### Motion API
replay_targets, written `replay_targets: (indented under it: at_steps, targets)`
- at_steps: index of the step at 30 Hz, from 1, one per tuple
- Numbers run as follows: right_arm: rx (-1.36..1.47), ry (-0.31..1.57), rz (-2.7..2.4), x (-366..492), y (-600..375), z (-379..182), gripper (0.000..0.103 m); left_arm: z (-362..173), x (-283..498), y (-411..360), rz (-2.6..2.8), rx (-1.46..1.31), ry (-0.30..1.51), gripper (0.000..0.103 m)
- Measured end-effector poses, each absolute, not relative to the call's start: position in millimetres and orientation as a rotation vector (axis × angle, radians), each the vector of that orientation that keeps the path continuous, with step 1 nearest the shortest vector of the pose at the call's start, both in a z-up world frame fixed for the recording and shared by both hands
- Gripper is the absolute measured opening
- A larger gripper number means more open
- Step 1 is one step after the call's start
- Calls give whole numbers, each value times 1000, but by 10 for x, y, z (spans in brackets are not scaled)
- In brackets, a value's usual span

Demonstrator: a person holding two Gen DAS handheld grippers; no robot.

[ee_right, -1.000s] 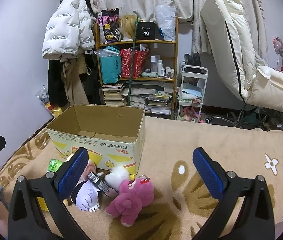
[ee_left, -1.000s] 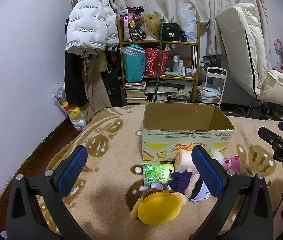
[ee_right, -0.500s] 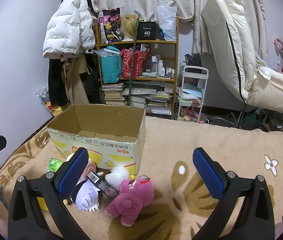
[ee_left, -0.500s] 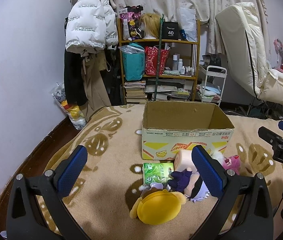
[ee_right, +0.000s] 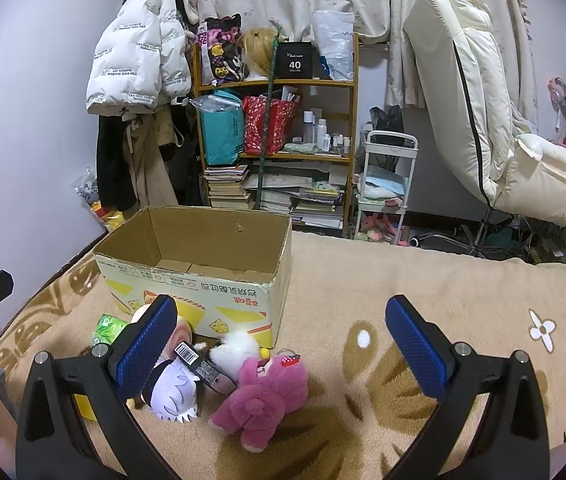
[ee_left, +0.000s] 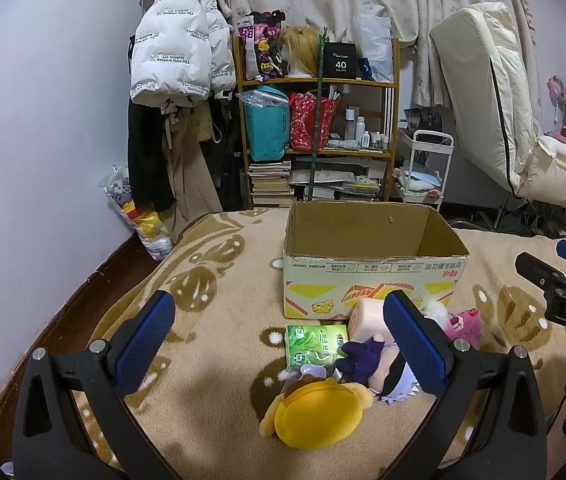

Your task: Organize soft objects

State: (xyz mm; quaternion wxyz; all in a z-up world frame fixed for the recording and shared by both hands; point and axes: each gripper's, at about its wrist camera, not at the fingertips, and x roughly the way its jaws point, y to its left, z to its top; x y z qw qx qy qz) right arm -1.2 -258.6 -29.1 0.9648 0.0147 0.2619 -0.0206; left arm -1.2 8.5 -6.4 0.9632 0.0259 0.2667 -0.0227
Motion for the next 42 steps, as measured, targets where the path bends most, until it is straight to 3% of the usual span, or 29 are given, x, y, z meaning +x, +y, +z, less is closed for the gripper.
replay_targets:
  at_steps: [26, 42]
  targets:
    - [31, 534, -32, -6, -2526, -335, 103, -139, 39, 39, -46, 59, 581, 103]
    - [142, 816, 12, 403, -2662, -731, 101, -522, 590, -179, -17, 35, 877, 103]
